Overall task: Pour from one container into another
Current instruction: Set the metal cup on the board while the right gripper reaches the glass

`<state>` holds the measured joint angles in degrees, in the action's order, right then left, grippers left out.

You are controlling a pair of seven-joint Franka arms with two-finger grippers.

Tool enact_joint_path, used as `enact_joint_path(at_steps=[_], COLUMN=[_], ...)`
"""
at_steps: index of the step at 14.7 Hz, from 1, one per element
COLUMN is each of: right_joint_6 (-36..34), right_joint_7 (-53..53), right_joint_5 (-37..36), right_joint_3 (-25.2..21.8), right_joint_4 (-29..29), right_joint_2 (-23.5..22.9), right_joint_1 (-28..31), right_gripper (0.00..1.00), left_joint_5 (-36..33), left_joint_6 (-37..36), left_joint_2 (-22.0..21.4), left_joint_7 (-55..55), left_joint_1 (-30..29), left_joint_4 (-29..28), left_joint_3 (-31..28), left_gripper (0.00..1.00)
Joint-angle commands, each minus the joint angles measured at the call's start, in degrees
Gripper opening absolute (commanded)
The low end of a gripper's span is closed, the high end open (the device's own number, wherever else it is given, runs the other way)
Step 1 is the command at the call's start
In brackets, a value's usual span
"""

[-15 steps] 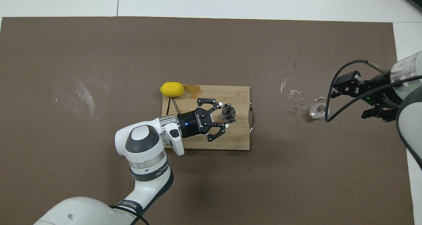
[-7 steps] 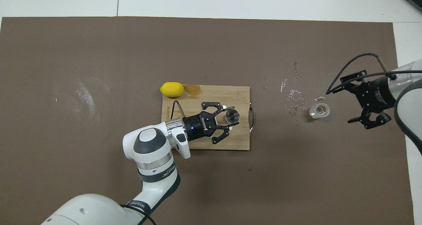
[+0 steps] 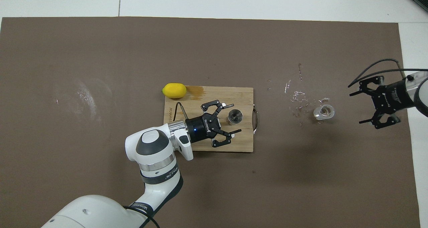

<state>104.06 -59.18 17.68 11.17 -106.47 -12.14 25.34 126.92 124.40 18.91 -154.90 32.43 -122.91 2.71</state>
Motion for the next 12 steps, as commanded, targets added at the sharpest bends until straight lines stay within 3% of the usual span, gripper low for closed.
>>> enact_joint_path(at_steps=[1, 6, 12], right_joint_6=[3.1, 6.0, 7.1], right_joint_7=[4.9, 8.3, 11.3], right_joint_5=[2.2, 2.5, 6.1], right_joint_3=[0.6, 0.6, 0.7], right_joint_4=[-0.9, -1.7, -2.0], right_joint_2=[-1.9, -5.5, -9.3], right_joint_1=[2.2, 2.5, 2.2], right_gripper=[0.94, 0.93, 0.93], left_joint_5=[0.2, -8.3, -25.6], left_joint_6=[-2.2, -6.7, -17.5], left_joint_2=[-1.1, -2.5, -5.4], left_joint_7=[-0.8, 0.4, 5.6], left_joint_1=[-1.8, -7.3, -17.4], left_joint_4=[-0.8, -1.1, -5.3], left_joint_3=[-0.3, -0.3, -0.5], left_gripper=[1.00, 1.00, 1.00])
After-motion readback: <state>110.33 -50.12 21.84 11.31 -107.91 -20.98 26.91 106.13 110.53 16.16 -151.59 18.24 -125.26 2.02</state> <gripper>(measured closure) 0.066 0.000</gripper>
